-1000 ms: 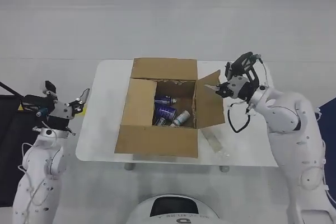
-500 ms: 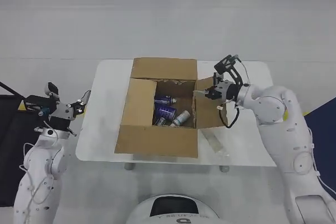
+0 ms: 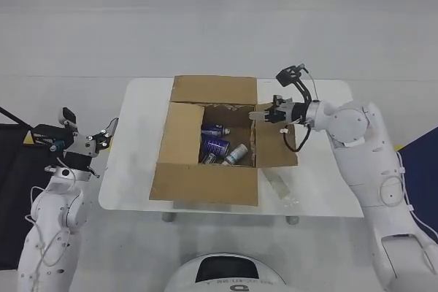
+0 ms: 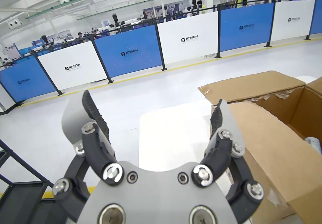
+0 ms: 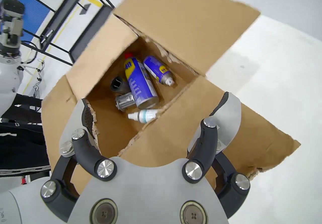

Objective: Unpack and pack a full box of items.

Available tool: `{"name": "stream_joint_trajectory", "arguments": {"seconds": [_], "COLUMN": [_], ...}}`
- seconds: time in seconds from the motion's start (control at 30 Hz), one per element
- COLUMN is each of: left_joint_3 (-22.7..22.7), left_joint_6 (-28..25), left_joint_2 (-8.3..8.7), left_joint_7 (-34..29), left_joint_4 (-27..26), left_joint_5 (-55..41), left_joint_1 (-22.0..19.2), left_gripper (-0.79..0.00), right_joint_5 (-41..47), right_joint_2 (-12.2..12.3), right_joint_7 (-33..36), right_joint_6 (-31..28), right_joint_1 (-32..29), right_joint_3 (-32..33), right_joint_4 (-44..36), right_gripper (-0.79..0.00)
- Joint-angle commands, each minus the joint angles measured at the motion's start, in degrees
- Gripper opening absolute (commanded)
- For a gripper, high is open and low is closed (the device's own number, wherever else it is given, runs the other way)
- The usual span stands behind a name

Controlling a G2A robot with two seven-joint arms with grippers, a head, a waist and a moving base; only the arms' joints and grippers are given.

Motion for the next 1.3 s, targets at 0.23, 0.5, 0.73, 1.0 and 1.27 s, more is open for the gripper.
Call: {"name": "stream_joint_trajectory", "arguments": {"seconds": [0.23, 0.5, 0.73, 1.0, 1.27], "left_joint_3": [0.47, 5.71, 11.11, 16.16, 17.91], "left_joint_6": [-0.07, -2.67, -4.60, -4.25, -3.68], "left_joint_2": [0.06, 0.05, -0.37, -0.93, -1.16], "left_joint_7": [-1.09, -3.29, -1.38, 0.30, 0.81], "left_joint_4": [1.87, 15.63, 22.10, 26.24, 26.57], "left_joint_5": [2.05, 7.54, 10.02, 12.77, 13.17], "left_joint_1": [-0.33, -8.57, -12.41, -14.76, -15.68], "left_gripper": [0.000, 0.000, 0.000, 0.000, 0.000], "right_joint_5": [3.15, -23.13, -32.83, -33.76, -31.33], "right_joint_2": [-0.28, -3.76, -9.77, -16.38, -19.87], "right_joint_7": [-1.38, 0.57, 3.11, 0.26, -7.69], "right_joint_6": [-1.69, 6.07, 9.38, 7.68, 5.98], "right_joint_1": [0.69, 13.66, 23.19, 27.33, 28.64], "right_joint_3": [-0.97, -20.98, -37.68, -47.22, -47.72], "right_joint_4": [0.42, -0.87, 11.42, 20.37, 25.15], "right_gripper": [0.000, 0.000, 0.000, 0.000, 0.000]}}
